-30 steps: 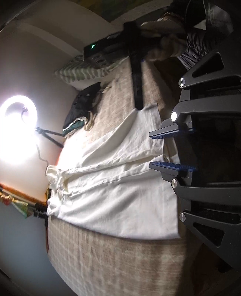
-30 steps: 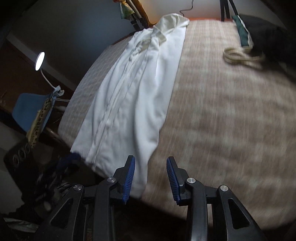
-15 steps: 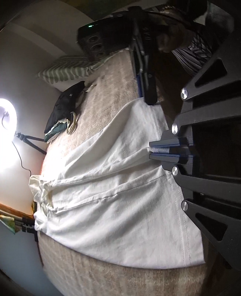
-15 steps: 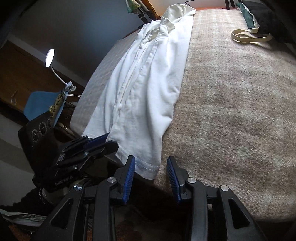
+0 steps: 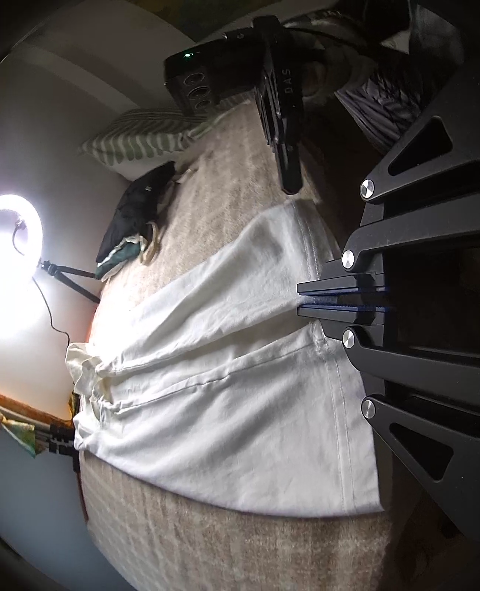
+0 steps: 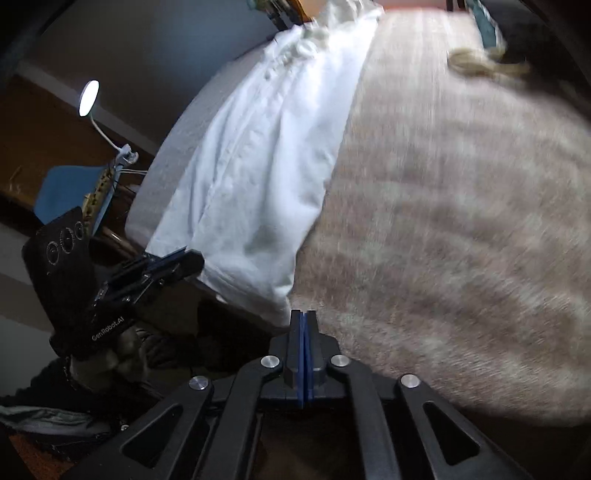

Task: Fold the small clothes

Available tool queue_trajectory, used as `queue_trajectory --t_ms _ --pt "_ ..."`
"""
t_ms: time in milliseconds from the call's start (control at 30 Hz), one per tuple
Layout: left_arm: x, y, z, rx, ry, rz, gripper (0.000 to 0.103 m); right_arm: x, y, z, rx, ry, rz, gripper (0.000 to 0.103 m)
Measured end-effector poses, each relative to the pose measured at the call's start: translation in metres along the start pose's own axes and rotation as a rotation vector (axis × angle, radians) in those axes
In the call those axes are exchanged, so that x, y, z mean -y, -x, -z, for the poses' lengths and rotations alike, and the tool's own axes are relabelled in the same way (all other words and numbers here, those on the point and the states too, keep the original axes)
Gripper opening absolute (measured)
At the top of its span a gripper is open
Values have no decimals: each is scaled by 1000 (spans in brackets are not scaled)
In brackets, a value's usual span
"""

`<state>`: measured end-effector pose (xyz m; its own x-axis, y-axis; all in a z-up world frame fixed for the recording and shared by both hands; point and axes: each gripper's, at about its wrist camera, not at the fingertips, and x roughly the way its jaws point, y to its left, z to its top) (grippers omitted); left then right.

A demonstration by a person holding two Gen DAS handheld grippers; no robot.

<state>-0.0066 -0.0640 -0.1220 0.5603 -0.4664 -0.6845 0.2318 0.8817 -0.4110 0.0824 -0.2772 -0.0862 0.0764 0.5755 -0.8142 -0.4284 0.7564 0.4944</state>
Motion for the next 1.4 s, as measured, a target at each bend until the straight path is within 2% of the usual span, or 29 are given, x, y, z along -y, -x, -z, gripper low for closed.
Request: queue_trajectory --t_ms 67,100,267,367,400,433,500,600,733,800,867,1000,1200,1300,1400 --pt "3 11 -4 12 -20 -2 3 1 13 -4 53 -2 -11 15" --pt "4 18 -6 18 -35 -13 5 2 18 -7 76 1 -8 24" --pt "-3 43 -25 46 -36 -20 9 -7 38 -39 165 68 37 25" --pt "-13 49 -49 55 -24 -16 10 -10 46 -65 230 99 76 30" --pt "-17 49 -56 57 -23 -25 15 -11 48 -76 259 99 83 33" --pt "-20 49 -66 59 -23 -37 30 -11 50 -88 284 95 87 36" --pt "-26 47 -86 73 -29 -51 51 -13 51 -111 313 97 94 38" --pt "-31 42 -118 101 -43 -51 51 -7 50 -145 334 110 148 39" --pt "-31 17 -165 102 -61 -62 52 17 37 -203 317 79 189 40" --pt "-34 -2 -192 85 -45 -44 53 32 29 -231 308 69 200 40" --pt "-41 -24 -218 74 -26 -24 53 48 21 -255 302 52 190 40" --pt "-67 -68 -262 82 2 -79 53 82 -1 -299 299 -18 141 40" --pt "-114 -132 -306 33 107 -68 53 107 -42 -347 284 -27 119 40" --pt "-135 -158 -316 8 171 -53 53 117 -59 -364 279 -39 105 40" --pt "-143 -178 -320 -9 180 -26 52 126 -72 -376 282 -48 94 41"
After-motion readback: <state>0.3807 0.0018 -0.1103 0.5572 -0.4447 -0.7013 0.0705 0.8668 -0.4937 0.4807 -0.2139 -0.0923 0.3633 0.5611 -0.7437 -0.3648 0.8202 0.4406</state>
